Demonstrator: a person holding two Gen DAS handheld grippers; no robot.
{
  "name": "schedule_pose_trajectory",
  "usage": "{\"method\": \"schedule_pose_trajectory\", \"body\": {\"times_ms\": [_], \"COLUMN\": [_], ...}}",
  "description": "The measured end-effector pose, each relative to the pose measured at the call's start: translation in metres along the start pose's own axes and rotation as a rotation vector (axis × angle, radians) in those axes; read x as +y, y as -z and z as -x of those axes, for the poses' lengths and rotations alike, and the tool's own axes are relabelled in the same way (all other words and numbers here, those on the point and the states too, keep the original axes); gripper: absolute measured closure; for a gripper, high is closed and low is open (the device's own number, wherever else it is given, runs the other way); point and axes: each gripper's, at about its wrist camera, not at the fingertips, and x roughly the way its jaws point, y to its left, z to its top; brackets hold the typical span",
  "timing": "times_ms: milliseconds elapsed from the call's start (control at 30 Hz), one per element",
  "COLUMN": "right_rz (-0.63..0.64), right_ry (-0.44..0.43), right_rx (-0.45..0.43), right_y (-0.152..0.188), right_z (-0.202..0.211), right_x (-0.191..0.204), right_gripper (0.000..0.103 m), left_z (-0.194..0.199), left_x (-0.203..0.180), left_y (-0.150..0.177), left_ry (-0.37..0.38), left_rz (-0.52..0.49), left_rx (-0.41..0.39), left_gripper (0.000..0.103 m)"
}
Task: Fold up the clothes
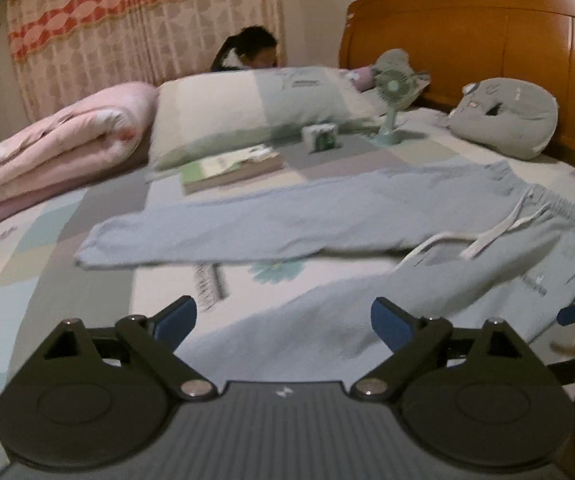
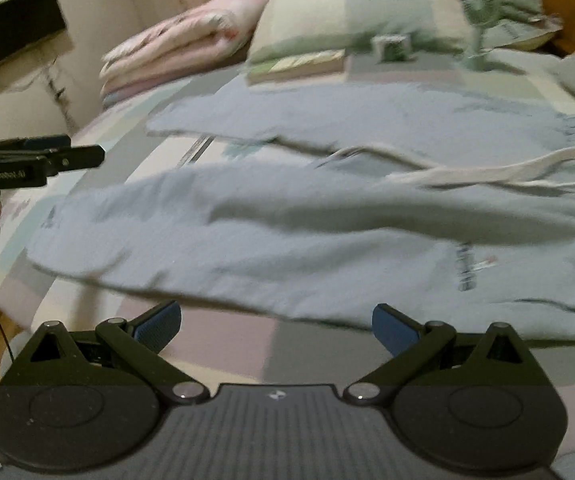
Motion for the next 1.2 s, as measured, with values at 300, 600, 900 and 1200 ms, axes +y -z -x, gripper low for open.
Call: {"method": "schedule_pose_trajectory", "body": {"times_ms": [300,600,900,1200], "right_rz": [-0.084,-0.048,0.119,0.35], "right_ry": [0.008,0.008,0.093,0.233], "right_rx": [-0.037,0.036,0.055,0.101], "right_y": [0.004,0.017,0.009,0.0], "right_z": [0.008,-0.012,-0.009,-0.015], "right_x": [-0.039,-0.03,-0.015,-0.005], "right_gripper": [0.0,0.0,0.0,0.0], "left_z": [-0.047,-0.025,-0.034,-0.05], "left_x": [-0.049,-0.031,-0.079,-0.102], "left_y": [0.05,0.108,0.104,0.115], "left_ry": [-0.018,-0.005,-0.16,-0.216], "left_rz": [-0.015,-0.006,-0.612,-0.909], "left_rx": [0.196,0.297,0.116,0.01], "left_gripper": [0.008,0.008,0.008,0.023]}}
